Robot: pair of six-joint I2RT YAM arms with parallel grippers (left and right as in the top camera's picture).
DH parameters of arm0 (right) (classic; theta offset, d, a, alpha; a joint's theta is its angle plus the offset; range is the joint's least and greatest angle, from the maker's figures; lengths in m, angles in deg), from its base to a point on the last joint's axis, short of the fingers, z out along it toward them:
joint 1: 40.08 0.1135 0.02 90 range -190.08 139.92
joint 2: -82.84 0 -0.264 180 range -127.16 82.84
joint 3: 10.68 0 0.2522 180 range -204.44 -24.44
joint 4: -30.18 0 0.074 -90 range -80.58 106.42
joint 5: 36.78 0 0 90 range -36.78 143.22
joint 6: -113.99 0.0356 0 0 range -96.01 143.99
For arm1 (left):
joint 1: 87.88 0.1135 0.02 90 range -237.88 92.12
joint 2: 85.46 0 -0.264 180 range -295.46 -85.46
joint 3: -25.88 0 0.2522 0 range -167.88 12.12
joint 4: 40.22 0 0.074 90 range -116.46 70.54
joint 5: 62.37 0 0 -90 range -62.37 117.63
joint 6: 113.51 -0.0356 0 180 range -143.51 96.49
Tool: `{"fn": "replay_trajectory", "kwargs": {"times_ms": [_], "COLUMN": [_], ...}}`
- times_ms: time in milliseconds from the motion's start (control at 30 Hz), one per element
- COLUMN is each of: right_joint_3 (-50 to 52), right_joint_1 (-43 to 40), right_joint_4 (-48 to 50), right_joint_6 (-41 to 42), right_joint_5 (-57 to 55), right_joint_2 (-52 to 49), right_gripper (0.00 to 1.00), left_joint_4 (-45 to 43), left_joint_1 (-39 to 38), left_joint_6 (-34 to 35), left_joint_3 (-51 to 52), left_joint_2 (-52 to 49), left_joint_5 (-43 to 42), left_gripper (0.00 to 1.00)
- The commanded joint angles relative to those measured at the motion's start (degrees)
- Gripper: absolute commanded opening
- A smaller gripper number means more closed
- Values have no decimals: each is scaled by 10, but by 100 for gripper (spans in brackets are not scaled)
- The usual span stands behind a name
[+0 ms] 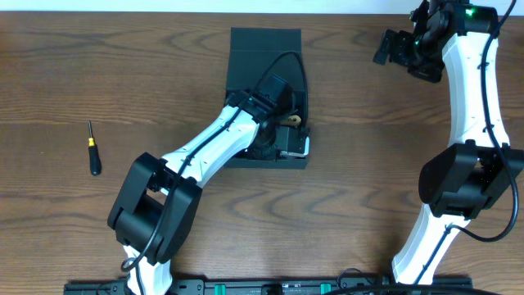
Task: Pack container
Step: 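Carry the pliers into the black box and release them, then move the left gripper to the yellow-handled screwdriver and grasp it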
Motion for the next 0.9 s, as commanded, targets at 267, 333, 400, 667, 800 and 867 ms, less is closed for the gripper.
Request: {"fn": "replay_trajectory", "kwargs": {"times_ms": [267, 333, 400, 667, 800, 867], "right_joint_3": [2, 2, 2, 2, 2, 2], "right_joint_1": [4, 4, 4, 4, 4, 4], "right_joint_4": [-1, -1, -1, 2, 3, 3], "right_joint_6": [9, 8, 9, 8, 9, 9], "right_joint_5": [-2, -2, -2, -2, -2, -2], "right_joint_2": [-4, -4, -4, -4, -4, -4], "right_gripper": [99, 99, 99, 99, 99, 99], "left_joint_4": [4, 4, 5, 43, 93, 120], "left_joint_1": [5, 19, 37, 201, 339, 399], "left_joint_6": [143, 182, 215, 328, 462, 510], "left_joint_3": [-13, -17, -17, -17, -17, -13], "left_joint_2": [62, 98, 135, 303, 320, 311], "left_joint_5": [57, 82, 95, 126, 144, 143], "left_gripper": [59, 58, 58, 58, 58, 58]}}
